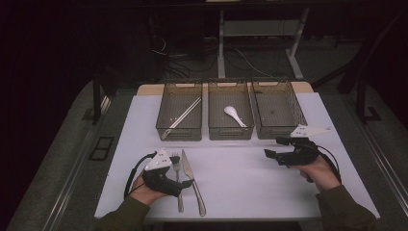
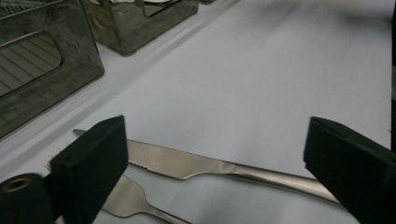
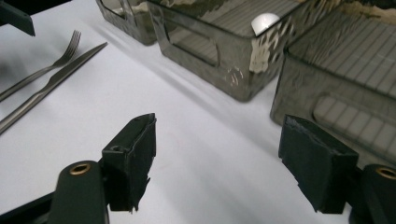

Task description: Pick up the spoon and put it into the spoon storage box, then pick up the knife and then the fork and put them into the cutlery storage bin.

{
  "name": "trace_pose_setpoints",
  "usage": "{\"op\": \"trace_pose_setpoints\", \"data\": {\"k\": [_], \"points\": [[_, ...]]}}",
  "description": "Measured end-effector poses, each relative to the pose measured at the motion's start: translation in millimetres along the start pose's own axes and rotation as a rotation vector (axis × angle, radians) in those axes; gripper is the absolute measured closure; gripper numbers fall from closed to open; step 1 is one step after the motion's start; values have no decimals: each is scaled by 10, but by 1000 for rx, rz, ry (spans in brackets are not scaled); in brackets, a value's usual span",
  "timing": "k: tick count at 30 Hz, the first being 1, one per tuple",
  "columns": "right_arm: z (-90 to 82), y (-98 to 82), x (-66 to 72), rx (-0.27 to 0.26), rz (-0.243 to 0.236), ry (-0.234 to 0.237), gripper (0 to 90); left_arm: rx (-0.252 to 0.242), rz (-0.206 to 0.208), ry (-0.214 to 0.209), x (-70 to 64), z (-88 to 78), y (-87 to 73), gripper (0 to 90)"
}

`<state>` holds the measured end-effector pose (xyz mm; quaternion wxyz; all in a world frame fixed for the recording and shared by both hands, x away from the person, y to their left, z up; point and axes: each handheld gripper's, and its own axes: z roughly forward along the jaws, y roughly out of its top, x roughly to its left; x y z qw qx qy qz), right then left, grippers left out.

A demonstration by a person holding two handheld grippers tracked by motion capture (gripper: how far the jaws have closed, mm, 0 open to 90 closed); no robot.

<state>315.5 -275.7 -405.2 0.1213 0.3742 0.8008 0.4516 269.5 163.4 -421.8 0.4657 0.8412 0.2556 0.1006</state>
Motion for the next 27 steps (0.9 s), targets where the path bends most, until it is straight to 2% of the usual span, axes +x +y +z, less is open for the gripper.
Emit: {"op": "trace_pose_setpoints", "data": {"k": [3,7,11,17,21,27], "points": [[-54,-80,15,2,1,-3,270,0,7,-26,-12,-17,-2,206],[-113,-173,31,4,10,-3,267,25,15,-90,-35,-24,-13,434],[-160,-270,37,10,13,-4,266,82,27,-167,-62,12,-13,648],[-248,-391,42,16,22,-9,266,159,58,-226,-122,87,-14,876],[-298,-437,43,10,32,-3,266,192,78,-244,-134,133,-28,887],[-300,-486,44,27,29,-7,265,256,111,-293,-199,238,-51,888]]}}
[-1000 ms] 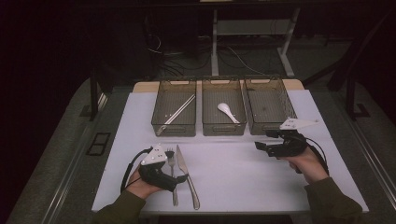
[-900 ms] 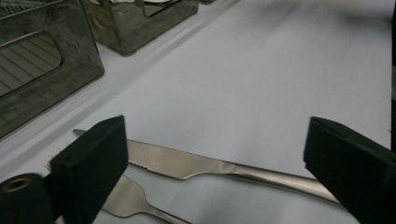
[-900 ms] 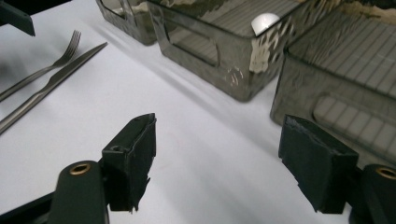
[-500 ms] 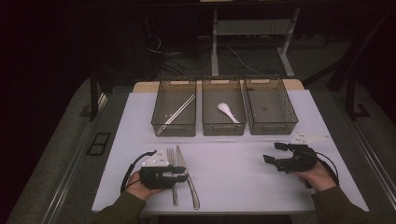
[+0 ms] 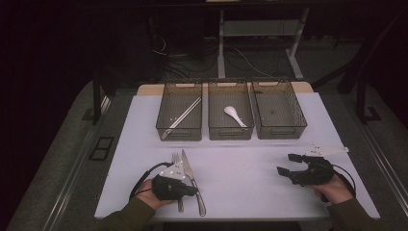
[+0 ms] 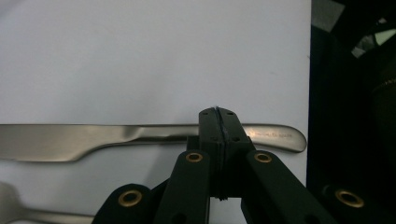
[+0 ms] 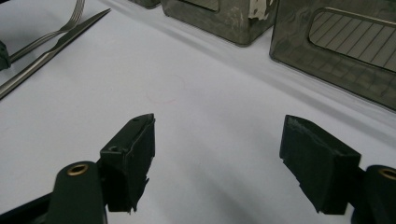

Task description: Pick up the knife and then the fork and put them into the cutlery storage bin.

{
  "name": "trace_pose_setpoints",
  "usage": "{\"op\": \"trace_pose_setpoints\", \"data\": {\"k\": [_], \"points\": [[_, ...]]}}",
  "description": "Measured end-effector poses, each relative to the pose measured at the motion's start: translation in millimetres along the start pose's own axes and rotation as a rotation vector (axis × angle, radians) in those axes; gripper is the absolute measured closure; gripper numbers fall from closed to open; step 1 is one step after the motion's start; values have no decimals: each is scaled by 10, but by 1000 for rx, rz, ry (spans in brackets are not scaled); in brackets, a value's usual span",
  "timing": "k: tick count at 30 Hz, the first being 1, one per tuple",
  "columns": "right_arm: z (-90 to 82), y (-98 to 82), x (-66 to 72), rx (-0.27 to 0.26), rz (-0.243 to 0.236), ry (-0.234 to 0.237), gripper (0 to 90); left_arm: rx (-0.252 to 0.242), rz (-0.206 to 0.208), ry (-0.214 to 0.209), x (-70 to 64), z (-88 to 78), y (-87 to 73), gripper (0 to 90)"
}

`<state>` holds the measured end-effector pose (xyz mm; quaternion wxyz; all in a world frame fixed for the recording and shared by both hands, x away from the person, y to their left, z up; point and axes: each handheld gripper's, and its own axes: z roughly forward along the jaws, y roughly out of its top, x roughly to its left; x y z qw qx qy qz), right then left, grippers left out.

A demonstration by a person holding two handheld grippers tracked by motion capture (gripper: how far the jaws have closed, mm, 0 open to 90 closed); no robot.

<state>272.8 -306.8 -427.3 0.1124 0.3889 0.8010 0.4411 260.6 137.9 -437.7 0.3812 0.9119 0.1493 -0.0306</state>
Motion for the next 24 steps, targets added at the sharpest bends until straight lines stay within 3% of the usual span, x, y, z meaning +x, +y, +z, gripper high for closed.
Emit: {"op": "trace_pose_setpoints", "data": {"k": [3,7,24], "points": [[9,1,6,0,-5,-2,265,31,11,-15,-21,60,6,888],[14,1,12,2,-12,-1,265,28,13,-23,-21,84,19,888],[9,4,12,-1,-8,-4,265,20,81,26,33,308,275,887]]}}
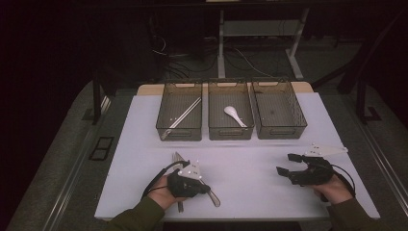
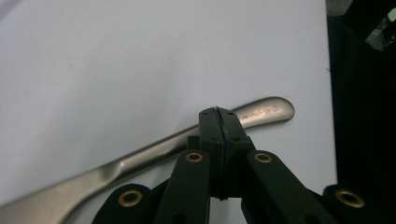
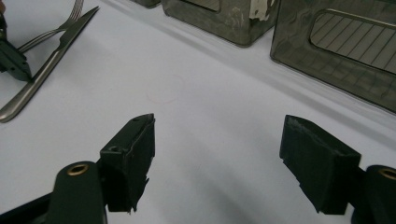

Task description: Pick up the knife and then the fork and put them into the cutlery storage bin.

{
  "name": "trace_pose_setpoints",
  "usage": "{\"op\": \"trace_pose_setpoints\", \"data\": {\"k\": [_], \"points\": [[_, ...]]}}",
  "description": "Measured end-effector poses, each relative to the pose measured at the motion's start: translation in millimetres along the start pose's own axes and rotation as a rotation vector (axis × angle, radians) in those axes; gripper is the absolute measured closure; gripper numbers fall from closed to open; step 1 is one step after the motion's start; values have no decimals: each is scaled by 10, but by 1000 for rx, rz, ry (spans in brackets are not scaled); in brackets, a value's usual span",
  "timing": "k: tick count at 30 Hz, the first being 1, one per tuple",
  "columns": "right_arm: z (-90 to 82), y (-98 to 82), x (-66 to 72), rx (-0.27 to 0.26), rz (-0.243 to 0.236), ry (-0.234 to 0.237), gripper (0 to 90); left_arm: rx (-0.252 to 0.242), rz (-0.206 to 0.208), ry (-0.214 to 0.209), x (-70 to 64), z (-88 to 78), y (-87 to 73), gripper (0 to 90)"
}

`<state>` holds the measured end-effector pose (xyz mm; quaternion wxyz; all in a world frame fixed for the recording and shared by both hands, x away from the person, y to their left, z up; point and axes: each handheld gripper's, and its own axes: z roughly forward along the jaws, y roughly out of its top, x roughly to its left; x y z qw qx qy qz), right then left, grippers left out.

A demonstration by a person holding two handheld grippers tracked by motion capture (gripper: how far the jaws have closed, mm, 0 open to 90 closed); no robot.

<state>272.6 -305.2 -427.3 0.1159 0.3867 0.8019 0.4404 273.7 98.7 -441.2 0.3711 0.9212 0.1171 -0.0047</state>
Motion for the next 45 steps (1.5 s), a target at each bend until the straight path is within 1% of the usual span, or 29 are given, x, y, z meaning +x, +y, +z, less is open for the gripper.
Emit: {"op": "trace_pose_setpoints", "data": {"k": [2,7,10,11,17,19,22,24,28,29,30,31,33,35,36,37,39,42,43,45], "points": [[1,0,0,0,-1,-1,265,-5,-3,0,32,30,30,887],[-2,0,-3,-1,4,0,265,-13,-4,16,99,90,97,887],[-3,1,-2,-1,5,-1,265,-5,12,22,157,127,147,887],[-3,0,-1,-1,6,0,265,-20,-6,25,163,153,163,887],[-8,0,-3,-2,6,2,265,-14,8,41,271,232,264,887],[-10,0,-4,-4,6,3,265,-22,8,48,305,260,291,887],[-9,0,-3,-3,7,4,265,-28,-5,58,349,298,329,887],[-11,1,-3,-3,5,4,265,-24,-2,67,387,322,361,887],[-12,1,-3,-3,5,4,265,-29,-9,69,459,395,417,887],[-12,1,-3,-3,5,4,265,-27,-11,67,474,416,429,887],[-12,0,-3,-3,5,4,265,-18,-3,67,492,435,442,887],[-13,0,-4,-4,5,4,265,-19,-7,66,500,455,456,887],[-12,-1,-6,-5,3,4,265,-23,-8,76,520,480,486,887],[-11,-1,-8,-5,5,3,265,-10,4,81,551,491,511,887],[-11,-1,-8,-6,5,3,265,-22,-7,84,555,508,519,887],[-13,-1,-8,-6,5,3,265,-3,13,83,576,500,528,887],[-17,0,-6,-6,4,4,265,-25,-11,88,564,521,531,887],[-16,0,-5,-7,2,4,265,-4,11,91,566,497,534,886],[-16,0,-5,-6,2,5,265,-29,-9,94,555,497,536,885],[-19,2,-4,-6,2,6,265,-53,-17,90,557,443,552,849]]}}
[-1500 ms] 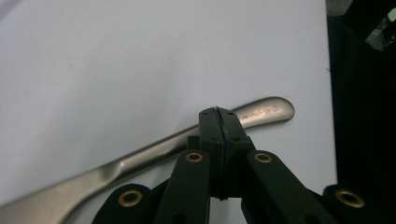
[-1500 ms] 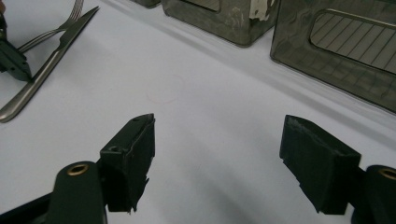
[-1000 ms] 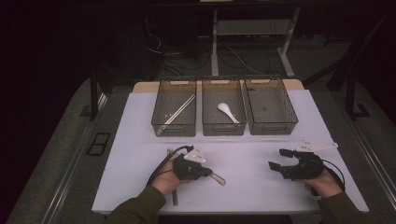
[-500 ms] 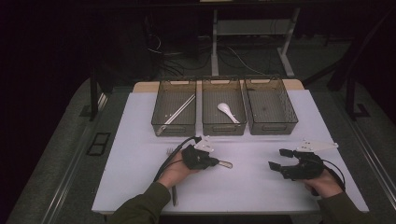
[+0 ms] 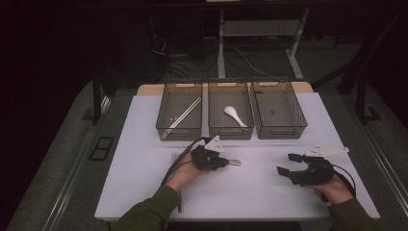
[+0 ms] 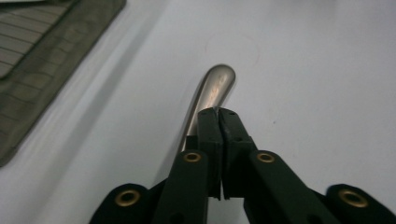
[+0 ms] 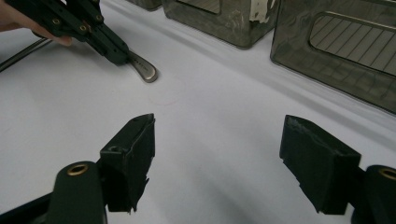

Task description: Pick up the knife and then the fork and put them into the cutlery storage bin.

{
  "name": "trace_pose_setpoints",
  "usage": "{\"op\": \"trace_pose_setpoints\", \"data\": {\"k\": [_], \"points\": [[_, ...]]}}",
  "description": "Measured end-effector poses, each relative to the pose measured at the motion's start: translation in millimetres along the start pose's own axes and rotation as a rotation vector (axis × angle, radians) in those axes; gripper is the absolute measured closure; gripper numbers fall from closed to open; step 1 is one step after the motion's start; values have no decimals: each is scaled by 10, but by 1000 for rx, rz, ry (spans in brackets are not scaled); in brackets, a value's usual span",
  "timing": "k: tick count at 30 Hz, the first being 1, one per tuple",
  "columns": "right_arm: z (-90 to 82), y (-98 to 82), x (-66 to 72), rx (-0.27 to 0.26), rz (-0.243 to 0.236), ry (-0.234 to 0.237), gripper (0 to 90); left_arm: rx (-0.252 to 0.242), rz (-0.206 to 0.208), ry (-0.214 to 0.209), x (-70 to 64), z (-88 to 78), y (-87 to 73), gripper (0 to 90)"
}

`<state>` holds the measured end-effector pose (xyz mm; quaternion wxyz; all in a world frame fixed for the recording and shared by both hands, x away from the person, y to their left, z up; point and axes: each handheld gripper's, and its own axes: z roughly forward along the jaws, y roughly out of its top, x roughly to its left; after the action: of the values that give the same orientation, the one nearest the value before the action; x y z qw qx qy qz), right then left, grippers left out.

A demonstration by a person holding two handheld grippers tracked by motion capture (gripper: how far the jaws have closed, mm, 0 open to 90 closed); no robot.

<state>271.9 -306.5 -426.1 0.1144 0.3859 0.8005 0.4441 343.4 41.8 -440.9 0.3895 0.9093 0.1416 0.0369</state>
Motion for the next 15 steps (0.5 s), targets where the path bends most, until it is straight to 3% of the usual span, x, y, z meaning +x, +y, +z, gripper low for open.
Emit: {"op": "trace_pose_setpoints", "data": {"k": [2,3,6,12,15], "points": [[-5,2,-1,-3,1,0,265,-9,8,8,13,-91,41,797],[-7,3,-3,-4,2,-1,265,0,34,12,33,-159,68,774],[-9,2,-6,-7,5,-2,265,-6,42,24,113,-344,118,702],[0,2,-9,-3,5,-2,265,7,-21,-1,333,-480,2,624],[7,1,-7,-1,1,-1,265,23,-19,-27,348,-440,-69,618]]}}
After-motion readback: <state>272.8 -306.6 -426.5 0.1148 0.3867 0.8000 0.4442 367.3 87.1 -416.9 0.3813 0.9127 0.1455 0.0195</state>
